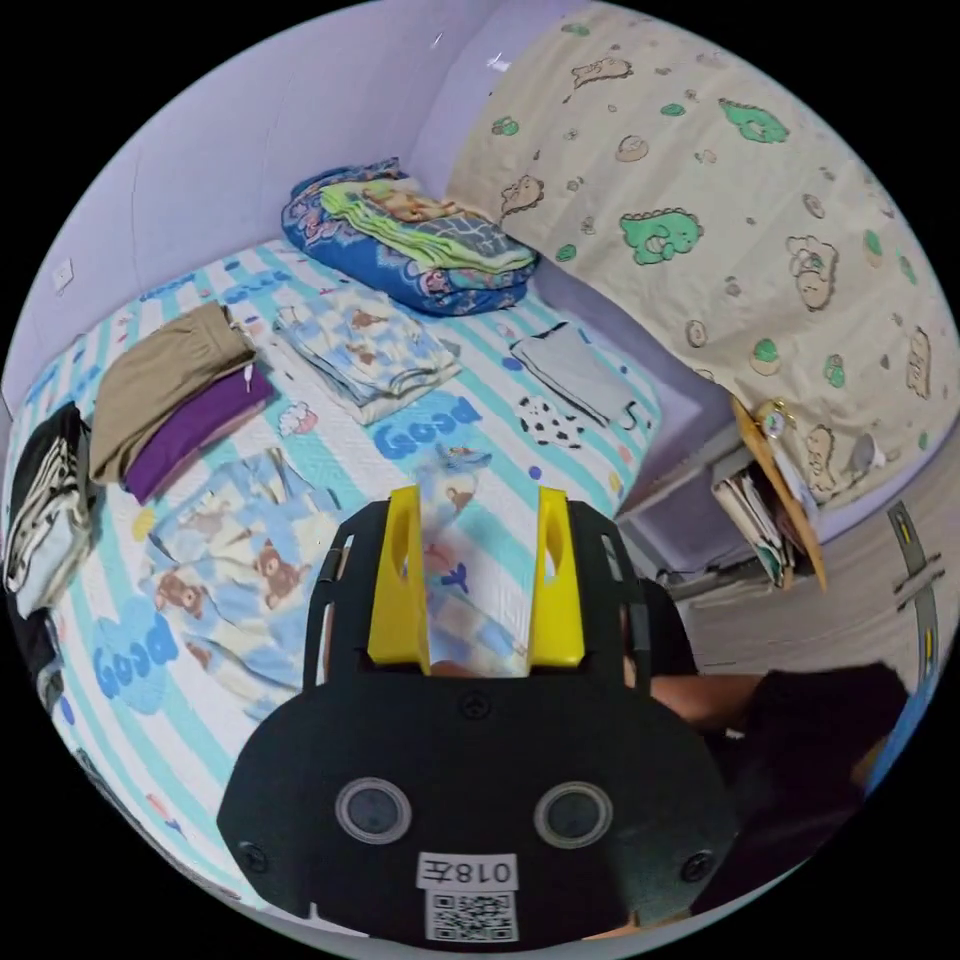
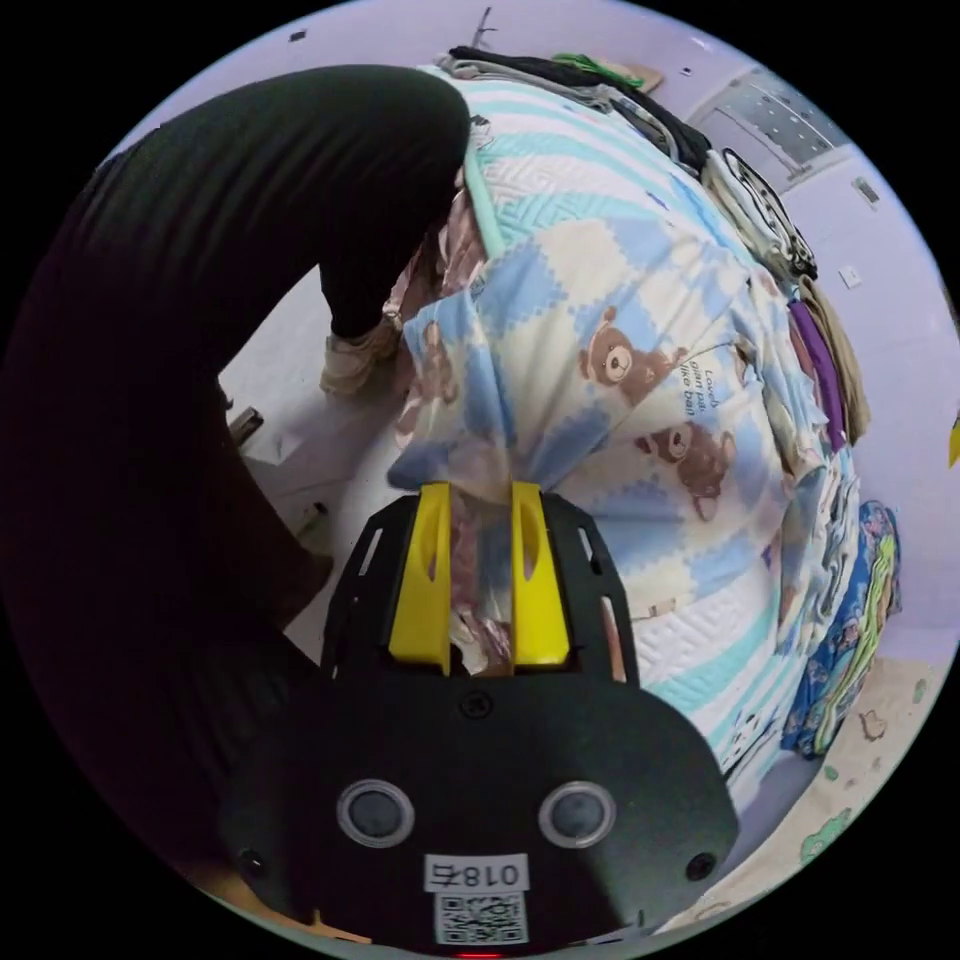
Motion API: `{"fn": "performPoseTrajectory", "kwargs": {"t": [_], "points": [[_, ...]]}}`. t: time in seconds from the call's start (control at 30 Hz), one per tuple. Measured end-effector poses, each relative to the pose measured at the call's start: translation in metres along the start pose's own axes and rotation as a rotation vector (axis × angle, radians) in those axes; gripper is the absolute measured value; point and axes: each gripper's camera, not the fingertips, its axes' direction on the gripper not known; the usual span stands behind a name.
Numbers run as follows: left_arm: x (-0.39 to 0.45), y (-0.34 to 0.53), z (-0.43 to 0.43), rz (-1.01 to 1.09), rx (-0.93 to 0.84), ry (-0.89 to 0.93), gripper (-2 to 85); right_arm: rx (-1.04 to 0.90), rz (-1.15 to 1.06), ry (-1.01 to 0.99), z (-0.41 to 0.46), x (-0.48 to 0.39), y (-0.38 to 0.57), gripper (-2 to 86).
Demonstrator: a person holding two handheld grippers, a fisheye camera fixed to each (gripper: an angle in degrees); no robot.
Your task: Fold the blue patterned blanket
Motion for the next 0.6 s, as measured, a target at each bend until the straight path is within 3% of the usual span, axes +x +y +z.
{"fn": "performPoseTrajectory", "kwargs": {"t": [0.13, 0.23, 0.3, 0.43, 0.6], "points": [[0.01, 0.11, -0.048, -0.024, 0.194, -0.007, 11.2, -0.013, -0.06, 0.073, -0.021, -0.002, 0.019, 8.5], [0.006, 0.207, -0.055, -0.211, 0.282, -0.118, 8.8, 0.026, -0.022, 0.045, -0.047, 0.01, 0.039, 7.3], [0.004, 0.256, -0.045, -0.353, 0.279, -0.16, 7.8, 0.136, 0.113, -0.025, -0.071, 0.03, 0.059, 6.0], [0.011, 0.302, -0.004, -0.604, 0.097, -0.201, 7.1, 0.374, 0.388, -0.238, -0.1, 0.072, 0.085, 5.1], [0.032, 0.257, 0.047, -0.451, -0.258, -0.195, 8.1, 0.515, 0.534, -0.365, -0.122, 0.106, 0.088, 2.8]]}}
